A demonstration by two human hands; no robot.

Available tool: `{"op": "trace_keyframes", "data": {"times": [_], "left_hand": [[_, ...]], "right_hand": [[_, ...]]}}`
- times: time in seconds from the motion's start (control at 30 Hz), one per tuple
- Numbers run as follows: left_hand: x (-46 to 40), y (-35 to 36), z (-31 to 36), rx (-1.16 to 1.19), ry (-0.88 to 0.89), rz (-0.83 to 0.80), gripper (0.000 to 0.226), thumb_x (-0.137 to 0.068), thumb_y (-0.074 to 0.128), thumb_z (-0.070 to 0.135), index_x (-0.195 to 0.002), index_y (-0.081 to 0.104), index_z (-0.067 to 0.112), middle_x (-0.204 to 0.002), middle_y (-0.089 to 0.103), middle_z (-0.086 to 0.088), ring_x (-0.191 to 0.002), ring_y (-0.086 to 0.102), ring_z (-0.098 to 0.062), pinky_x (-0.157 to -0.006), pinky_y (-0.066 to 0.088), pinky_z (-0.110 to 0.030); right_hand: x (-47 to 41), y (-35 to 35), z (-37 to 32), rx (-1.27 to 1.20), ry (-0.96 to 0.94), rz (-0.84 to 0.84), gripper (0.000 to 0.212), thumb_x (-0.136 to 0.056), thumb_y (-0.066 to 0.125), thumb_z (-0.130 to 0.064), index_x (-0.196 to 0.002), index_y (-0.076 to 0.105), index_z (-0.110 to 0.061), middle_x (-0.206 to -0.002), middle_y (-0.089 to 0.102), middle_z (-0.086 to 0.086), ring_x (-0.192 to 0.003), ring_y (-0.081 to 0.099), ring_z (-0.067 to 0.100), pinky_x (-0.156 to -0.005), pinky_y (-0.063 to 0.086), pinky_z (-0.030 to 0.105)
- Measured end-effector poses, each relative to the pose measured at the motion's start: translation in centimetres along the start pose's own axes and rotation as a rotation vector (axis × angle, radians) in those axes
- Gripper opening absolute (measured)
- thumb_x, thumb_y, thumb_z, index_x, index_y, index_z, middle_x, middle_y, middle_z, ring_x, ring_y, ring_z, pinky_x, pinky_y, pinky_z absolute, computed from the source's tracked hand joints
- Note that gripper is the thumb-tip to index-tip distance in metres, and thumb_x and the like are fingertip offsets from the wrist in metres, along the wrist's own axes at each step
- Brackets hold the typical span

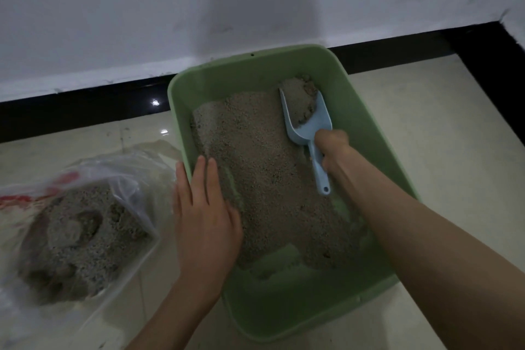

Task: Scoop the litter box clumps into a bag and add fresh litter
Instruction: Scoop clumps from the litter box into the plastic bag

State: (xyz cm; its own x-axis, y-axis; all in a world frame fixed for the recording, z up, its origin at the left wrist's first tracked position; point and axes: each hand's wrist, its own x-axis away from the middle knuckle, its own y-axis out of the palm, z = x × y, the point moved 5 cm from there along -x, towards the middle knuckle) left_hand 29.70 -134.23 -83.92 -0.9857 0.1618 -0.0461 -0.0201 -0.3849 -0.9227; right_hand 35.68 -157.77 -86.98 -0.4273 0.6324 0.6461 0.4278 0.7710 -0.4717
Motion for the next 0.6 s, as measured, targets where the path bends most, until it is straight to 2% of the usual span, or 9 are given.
{"op": "trace_keyframes", "data": {"times": [0.07, 0.13, 0.2, 0.37, 0.5, 0.6], "left_hand": [[-0.1, 0.1, 0.0, 0.005, -0.007, -0.003, 0.066, -0.08, 0.057, 0.008, -0.139, 0.029, 0.0, -0.145, 0.035, -0.021, -0.138, 0.02, -0.044, -0.108, 0.023, -0.052], [0.0, 0.1, 0.0, 0.012, -0.011, -0.005, 0.066, -0.08, 0.058, 0.007, -0.139, 0.029, 0.0, -0.145, 0.035, -0.021, -0.138, 0.02, -0.043, -0.108, 0.024, -0.052], [0.0, 0.1, 0.0, 0.008, -0.008, -0.001, 0.063, -0.081, 0.055, 0.007, -0.139, 0.031, 0.0, -0.144, 0.036, -0.021, -0.138, 0.02, -0.044, -0.107, 0.026, -0.053], [0.0, 0.1, 0.0, -0.019, -0.007, 0.004, 0.059, -0.083, 0.043, 0.016, -0.138, 0.031, 0.0, -0.142, 0.038, -0.02, -0.137, 0.022, -0.043, -0.107, 0.024, -0.05], [-0.1, 0.2, 0.0, -0.011, -0.019, -0.005, 0.066, -0.077, 0.059, 0.007, -0.138, 0.034, -0.001, -0.142, 0.04, -0.02, -0.137, 0.023, -0.044, -0.107, 0.023, -0.05], [-0.1, 0.2, 0.1, -0.014, -0.019, -0.016, 0.065, -0.078, 0.058, 0.006, -0.138, 0.033, -0.001, -0.141, 0.04, -0.02, -0.137, 0.023, -0.044, -0.108, 0.023, -0.051]], "right_hand": [[-0.2, 0.0, 0.1, 0.014, -0.028, 0.015, 0.039, -0.095, 0.042, -0.008, -0.131, 0.042, 0.008, -0.118, 0.053, 0.015, -0.094, 0.048, 0.024, -0.077, 0.035, 0.027], [-0.4, -0.3, 0.2, 0.015, -0.056, 0.034, 0.036, -0.094, 0.041, -0.006, -0.126, 0.047, 0.009, -0.101, 0.05, 0.013, -0.088, 0.047, 0.022, -0.074, 0.036, 0.029], [-0.7, -0.5, 0.5, 0.013, -0.059, 0.037, 0.035, -0.094, 0.04, -0.004, -0.124, 0.047, 0.01, -0.093, 0.049, 0.01, -0.082, 0.048, 0.022, -0.074, 0.035, 0.029], [-1.0, -0.5, 0.9, -0.091, -0.069, 0.016, 0.038, -0.092, 0.038, 0.0, -0.128, 0.046, 0.007, -0.103, 0.049, 0.01, -0.091, 0.047, 0.022, -0.076, 0.036, 0.028], [-1.3, -0.2, 1.1, -0.136, -0.06, 0.009, 0.036, -0.093, 0.036, 0.001, -0.127, 0.047, 0.006, -0.103, 0.048, 0.009, -0.091, 0.046, 0.021, -0.076, 0.035, 0.027], [-1.4, -0.1, 1.2, -0.129, -0.081, 0.027, 0.036, -0.093, 0.036, 0.0, -0.126, 0.048, 0.004, -0.1, 0.049, 0.01, -0.089, 0.046, 0.022, -0.074, 0.036, 0.028]]}}
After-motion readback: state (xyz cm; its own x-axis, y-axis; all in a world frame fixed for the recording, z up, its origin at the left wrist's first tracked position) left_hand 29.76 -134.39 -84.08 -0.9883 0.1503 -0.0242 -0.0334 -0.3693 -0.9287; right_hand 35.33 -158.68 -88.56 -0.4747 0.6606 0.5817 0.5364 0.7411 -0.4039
